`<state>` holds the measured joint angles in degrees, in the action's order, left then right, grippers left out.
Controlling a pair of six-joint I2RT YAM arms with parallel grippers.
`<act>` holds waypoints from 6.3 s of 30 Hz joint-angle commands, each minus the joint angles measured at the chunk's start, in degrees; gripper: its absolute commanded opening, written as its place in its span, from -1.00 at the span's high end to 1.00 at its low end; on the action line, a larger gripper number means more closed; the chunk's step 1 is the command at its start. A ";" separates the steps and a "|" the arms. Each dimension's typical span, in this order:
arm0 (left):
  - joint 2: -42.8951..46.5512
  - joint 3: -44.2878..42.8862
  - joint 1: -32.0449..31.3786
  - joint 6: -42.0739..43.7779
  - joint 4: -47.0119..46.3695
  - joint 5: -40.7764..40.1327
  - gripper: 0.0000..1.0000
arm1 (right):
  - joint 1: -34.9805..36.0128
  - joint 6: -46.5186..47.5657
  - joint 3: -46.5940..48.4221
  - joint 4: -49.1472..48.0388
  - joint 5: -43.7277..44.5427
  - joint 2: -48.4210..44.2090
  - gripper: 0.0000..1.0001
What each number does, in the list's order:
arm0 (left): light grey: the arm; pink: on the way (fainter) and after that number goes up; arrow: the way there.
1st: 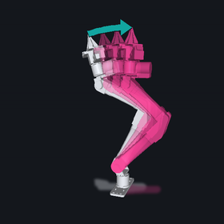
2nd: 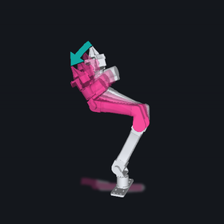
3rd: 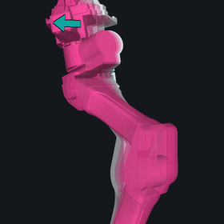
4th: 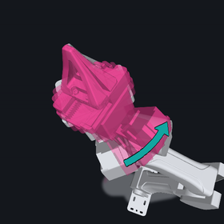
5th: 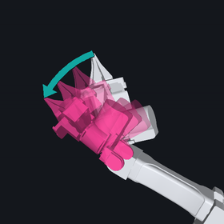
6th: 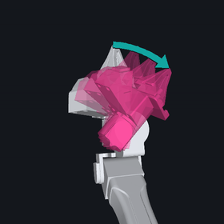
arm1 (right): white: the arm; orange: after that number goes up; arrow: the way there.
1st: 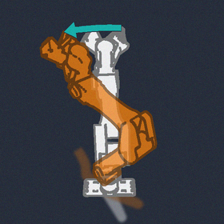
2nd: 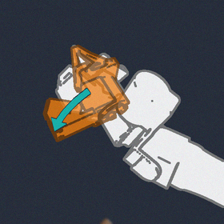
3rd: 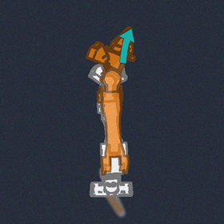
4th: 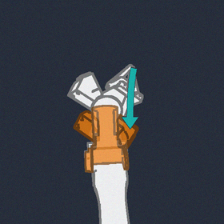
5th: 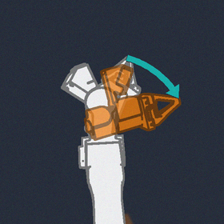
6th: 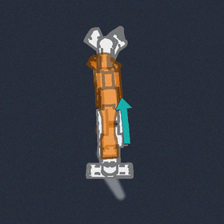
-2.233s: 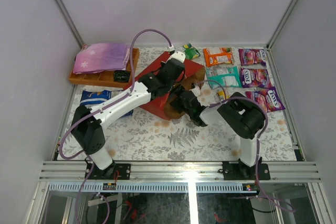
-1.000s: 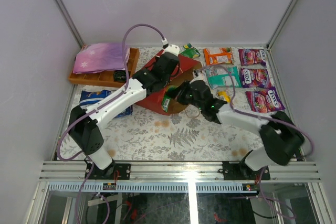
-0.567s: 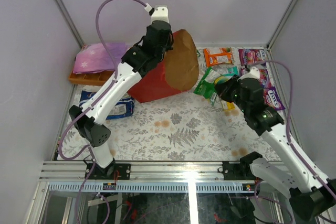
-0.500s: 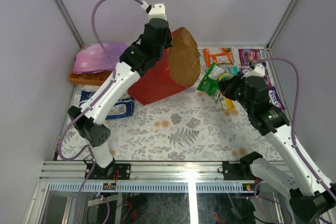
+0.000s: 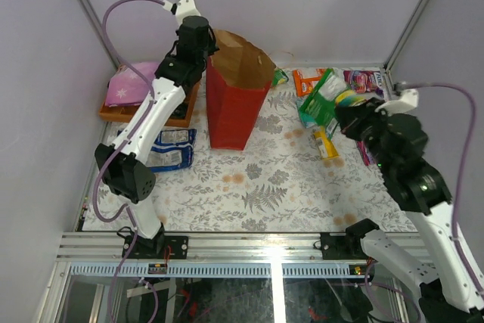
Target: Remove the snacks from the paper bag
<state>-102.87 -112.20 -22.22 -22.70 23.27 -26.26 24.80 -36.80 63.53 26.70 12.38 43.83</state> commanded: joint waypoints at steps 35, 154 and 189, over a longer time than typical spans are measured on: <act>-4.78 18.45 17.18 -1.79 -21.72 6.36 -0.20 | -0.89 -0.99 -5.82 -28.34 -11.06 31.15 1.00; -16.38 15.00 39.54 -60.97 19.51 5.56 1.00 | -15.33 -16.02 -20.09 -52.01 -33.44 47.43 1.00; -20.05 11.75 44.47 -49.76 14.17 11.41 0.95 | -7.28 -42.21 -15.48 -59.81 -11.33 55.53 1.00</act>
<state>-126.13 -99.90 20.03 -73.38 47.94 -19.07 16.88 -77.38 43.90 -29.21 -1.02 97.89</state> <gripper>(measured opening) 0.044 0.055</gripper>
